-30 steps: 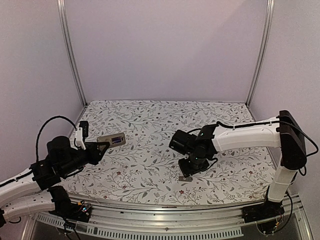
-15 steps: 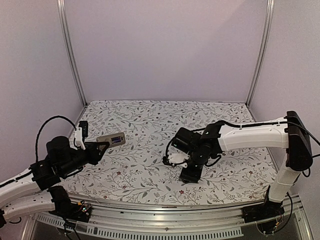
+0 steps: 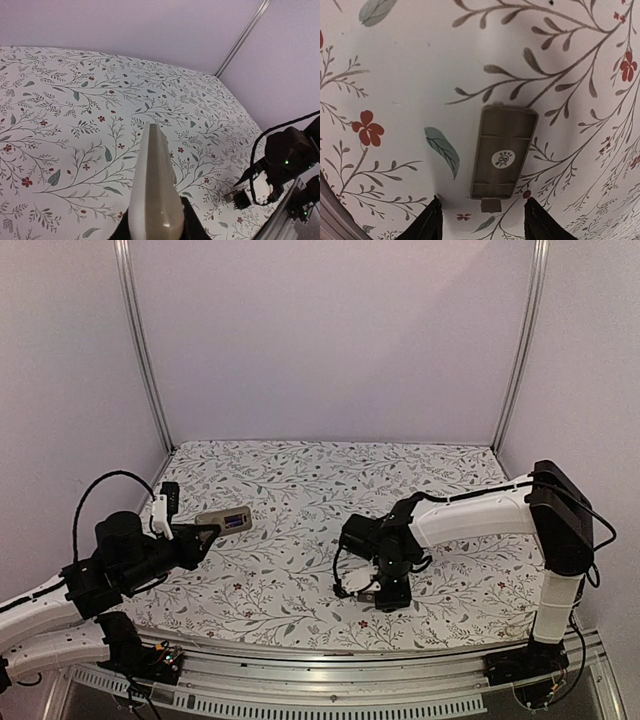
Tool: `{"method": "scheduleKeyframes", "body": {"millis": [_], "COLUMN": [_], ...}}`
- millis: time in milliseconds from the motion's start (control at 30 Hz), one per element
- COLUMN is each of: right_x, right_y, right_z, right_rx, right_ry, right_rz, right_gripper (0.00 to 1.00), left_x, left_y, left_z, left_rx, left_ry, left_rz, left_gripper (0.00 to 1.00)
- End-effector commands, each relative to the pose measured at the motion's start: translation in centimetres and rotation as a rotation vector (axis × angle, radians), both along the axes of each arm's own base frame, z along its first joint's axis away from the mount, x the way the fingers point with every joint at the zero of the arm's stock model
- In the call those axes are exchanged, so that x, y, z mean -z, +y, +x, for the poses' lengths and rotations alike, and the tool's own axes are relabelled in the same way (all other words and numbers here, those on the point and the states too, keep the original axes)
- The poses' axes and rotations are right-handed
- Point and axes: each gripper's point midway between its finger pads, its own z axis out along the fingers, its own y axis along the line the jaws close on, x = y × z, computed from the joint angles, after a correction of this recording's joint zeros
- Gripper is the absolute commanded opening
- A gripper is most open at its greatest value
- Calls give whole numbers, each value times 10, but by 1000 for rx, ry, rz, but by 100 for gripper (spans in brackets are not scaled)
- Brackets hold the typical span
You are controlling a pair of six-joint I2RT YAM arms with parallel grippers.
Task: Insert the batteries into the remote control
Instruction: Pick up the battery cover at the center of the board.
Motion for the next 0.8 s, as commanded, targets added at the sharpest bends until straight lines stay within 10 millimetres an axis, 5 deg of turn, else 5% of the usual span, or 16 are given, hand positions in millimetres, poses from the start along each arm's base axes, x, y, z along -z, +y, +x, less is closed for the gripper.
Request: {"method": "scheduleKeyframes", "body": {"millis": [0, 167, 433, 767], "right_x": [4, 12, 10, 15], "right_y": [4, -3, 7, 6], "right_z": [10, 6, 4, 7], "right_rx": [-27, -16, 18, 35], "right_ry": [1, 33, 63, 58], "right_rz": [-5, -54, -25, -55], "right_gripper": [54, 38, 35, 16], "left_x": [-13, -15, -13, -13], "left_y": [-3, -1, -2, -1], "left_z": [0, 1, 1, 1], "left_rx": [7, 0, 0, 0], "left_ry": [-29, -36, -34, -36], "left_rz": [-12, -11, -8, -7], "left_gripper": [0, 0, 0, 0]}}
